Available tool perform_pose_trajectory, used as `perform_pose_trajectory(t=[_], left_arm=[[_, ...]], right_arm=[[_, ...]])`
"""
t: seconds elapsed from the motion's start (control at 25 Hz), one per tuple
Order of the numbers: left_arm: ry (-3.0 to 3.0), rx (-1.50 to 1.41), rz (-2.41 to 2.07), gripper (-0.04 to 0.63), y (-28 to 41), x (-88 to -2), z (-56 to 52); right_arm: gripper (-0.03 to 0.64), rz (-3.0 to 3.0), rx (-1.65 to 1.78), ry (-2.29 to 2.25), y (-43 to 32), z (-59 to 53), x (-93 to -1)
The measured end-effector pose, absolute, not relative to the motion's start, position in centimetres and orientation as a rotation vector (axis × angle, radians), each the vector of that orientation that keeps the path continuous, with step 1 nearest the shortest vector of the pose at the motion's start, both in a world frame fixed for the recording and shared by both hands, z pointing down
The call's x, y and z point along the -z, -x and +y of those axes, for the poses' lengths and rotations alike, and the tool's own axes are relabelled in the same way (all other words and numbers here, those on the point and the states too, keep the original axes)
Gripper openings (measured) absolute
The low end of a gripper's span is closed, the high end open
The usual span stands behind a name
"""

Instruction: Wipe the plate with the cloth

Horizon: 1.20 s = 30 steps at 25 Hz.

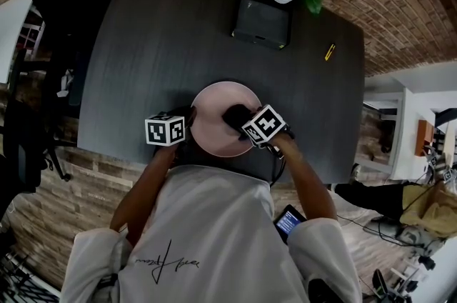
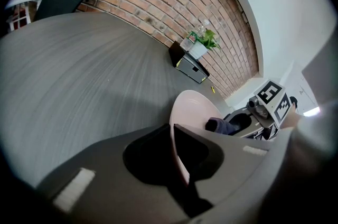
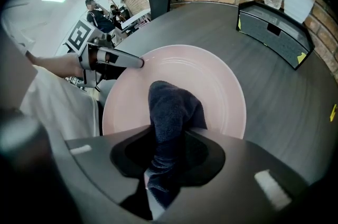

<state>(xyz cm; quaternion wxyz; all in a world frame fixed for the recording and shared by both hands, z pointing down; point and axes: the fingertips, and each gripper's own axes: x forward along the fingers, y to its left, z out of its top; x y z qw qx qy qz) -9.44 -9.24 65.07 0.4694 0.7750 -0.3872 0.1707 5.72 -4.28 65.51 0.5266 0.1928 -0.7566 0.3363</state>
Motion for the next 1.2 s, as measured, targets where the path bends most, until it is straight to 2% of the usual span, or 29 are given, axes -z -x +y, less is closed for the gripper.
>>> perform_pose_trajectory(t=[1.2], left_arm=[[-1.902,-0.416,-0.951,0.043,9.5,-64.7,-9.6]], right_arm=[[0.123,-1.814,-0.715,-0.486,-5.5,-7.8,-65.7]])
